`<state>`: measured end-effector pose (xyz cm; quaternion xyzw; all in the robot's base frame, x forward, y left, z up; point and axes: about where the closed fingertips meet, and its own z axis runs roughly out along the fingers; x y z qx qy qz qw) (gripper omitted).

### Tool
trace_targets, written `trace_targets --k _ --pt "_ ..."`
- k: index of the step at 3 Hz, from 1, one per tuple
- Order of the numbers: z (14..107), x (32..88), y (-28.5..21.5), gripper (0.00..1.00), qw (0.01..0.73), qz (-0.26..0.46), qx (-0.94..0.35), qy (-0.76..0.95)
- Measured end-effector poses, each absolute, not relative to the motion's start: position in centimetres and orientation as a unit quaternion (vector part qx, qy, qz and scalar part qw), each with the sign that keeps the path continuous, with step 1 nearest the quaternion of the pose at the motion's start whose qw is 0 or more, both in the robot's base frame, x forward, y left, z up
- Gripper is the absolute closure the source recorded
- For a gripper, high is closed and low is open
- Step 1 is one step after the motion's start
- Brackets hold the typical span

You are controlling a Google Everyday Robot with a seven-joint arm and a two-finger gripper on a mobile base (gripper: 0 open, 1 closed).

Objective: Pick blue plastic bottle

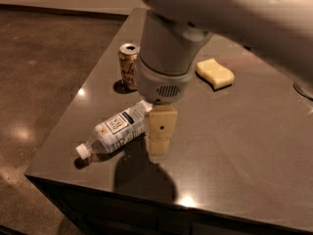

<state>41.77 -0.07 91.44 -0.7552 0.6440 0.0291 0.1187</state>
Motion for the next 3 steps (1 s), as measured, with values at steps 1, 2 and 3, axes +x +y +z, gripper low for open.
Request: trace_targets --k 1,2,3 --pt "90.3 43.2 2.7 0.00 0.116 0.044 -0.767 0.630" --pt "89.6 44.1 4.7 0.00 0.114 0.051 -0.777 0.617" --pt "88.7 44.9 5.5 0.00 0.105 0.049 -0.787 0.605"
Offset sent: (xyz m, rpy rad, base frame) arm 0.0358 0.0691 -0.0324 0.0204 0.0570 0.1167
